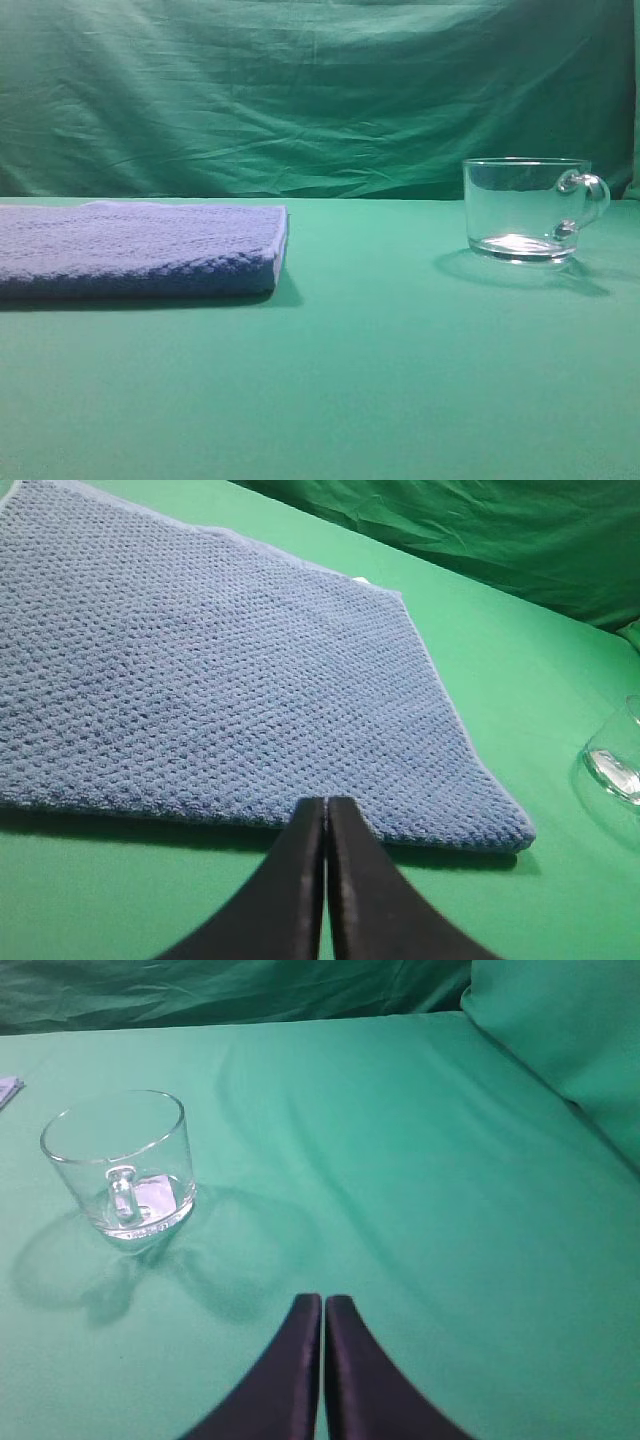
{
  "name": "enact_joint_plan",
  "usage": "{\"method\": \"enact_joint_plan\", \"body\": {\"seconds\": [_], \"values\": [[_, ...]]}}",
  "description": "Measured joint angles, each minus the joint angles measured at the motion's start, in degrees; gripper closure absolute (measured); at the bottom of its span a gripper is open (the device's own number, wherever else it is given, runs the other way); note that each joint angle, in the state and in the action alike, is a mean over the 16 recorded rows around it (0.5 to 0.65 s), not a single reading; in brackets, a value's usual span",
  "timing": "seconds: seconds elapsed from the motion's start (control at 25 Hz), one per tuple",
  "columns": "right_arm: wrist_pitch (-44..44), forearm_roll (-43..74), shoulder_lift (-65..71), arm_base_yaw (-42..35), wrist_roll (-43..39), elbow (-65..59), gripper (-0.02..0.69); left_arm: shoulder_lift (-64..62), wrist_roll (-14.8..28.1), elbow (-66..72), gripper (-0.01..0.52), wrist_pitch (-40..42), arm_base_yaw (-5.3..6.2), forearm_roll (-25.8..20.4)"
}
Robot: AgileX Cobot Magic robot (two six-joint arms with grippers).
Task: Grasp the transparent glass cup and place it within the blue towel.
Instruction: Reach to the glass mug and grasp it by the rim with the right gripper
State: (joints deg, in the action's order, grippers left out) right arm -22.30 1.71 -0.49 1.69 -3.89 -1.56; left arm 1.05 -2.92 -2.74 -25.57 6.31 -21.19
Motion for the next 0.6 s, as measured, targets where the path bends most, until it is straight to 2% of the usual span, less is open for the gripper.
{"method": "enact_joint_plan", "body": {"seconds": [0.6], "values": [[0.0,0.0,0.0,0.0,0.0,0.0,0.665,0.0,0.0,0.0,0.514,0.0,0.0,0.0]]}}
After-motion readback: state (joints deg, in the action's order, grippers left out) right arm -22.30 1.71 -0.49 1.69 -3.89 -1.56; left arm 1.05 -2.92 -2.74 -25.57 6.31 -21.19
